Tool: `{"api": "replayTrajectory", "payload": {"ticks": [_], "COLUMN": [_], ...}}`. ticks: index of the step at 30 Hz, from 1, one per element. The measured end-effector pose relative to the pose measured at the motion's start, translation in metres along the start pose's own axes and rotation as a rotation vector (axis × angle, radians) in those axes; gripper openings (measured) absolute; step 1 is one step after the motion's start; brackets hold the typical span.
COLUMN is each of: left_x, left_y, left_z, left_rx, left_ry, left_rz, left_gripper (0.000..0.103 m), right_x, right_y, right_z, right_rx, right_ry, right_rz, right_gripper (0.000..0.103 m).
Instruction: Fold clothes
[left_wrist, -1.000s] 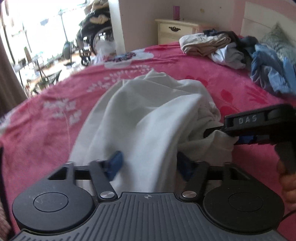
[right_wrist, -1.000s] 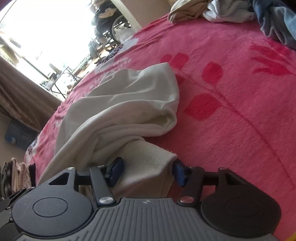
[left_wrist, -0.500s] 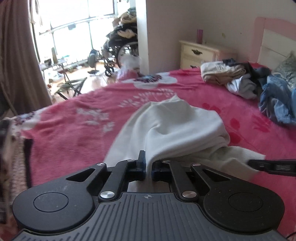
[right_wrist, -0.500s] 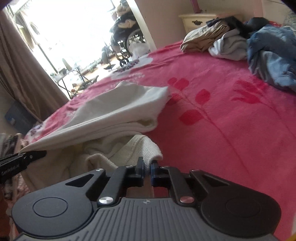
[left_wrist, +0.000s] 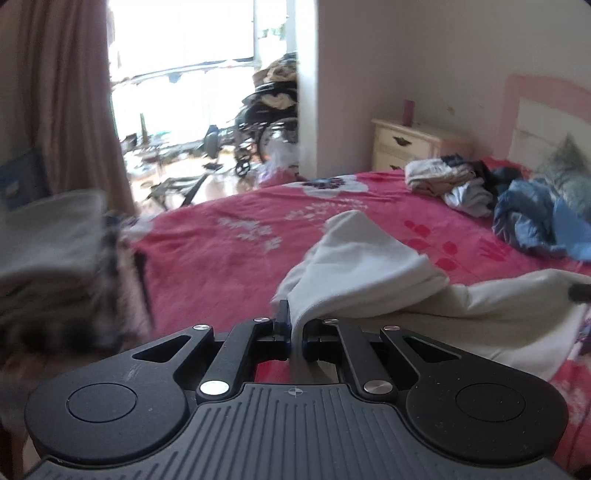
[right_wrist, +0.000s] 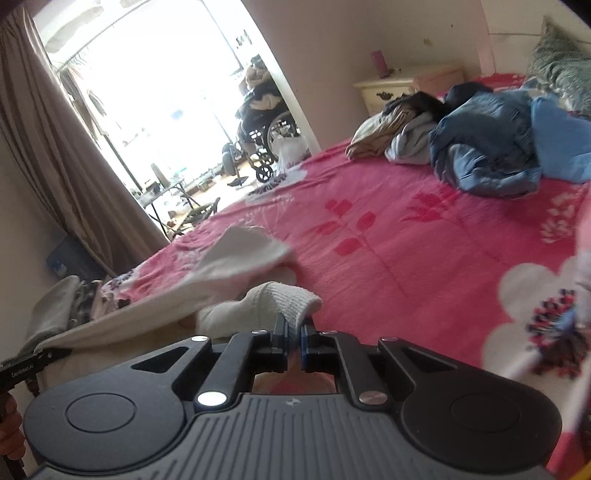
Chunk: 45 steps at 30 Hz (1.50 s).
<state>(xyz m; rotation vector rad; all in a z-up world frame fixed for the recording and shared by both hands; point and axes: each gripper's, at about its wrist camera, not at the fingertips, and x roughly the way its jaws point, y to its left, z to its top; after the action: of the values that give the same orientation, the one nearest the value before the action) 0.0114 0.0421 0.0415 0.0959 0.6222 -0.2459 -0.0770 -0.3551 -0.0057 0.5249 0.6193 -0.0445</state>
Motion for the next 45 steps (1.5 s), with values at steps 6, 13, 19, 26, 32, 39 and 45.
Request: {"api": "replayTrajectory", "payload": {"ticks": [6,13,19,26,32,39,45], "left_x": [-0.031,-0.017,-0.002,0.075,0.155,0.116,0.052], "left_y": [0.034,0.039,0.008,-0.078,-0.124,-0.051,0.036], "left_z": [-0.043,-0.092,-0.055,-0.037,-0.035,-0.029,-0.037], "left_rx": [-0.104,-0.035,0.083,0.282,0.334,0.096,-0.021], "left_ry": [0.146,0.334,0.169,0.122,0.201,0.092,0.065], "left_rz": [0.034,-0.001,-0.081,-0.199,-0.127,-0.123,0.043], "left_gripper": [0.004,0.022,0.065,0.067,0.008,0.000,0.000], "right_x": [-0.034,-0.010,-0.038,-0.002,0.035,0.055,0.073], "right_y": [-0.007,-0.002,0.008,0.010,0.021,0.015,0.015], "right_z": [-0.030,-0.066,-0.038,-0.030,-0.043,-0.044,-0.039], "right_rx": [0.088,-0.015,-0.060,0.078,0.099,0.069,0.066], "right_ry": [0.133,0.366,0.221,0.176,0.205,0.261,0.273], "right_rz": [0.068,-0.014,-0.052,-0.003,-0.024,-0.082,-0.096], "right_gripper": [0.007,0.016,0.056,0.056,0.056,0.056,0.056]}}
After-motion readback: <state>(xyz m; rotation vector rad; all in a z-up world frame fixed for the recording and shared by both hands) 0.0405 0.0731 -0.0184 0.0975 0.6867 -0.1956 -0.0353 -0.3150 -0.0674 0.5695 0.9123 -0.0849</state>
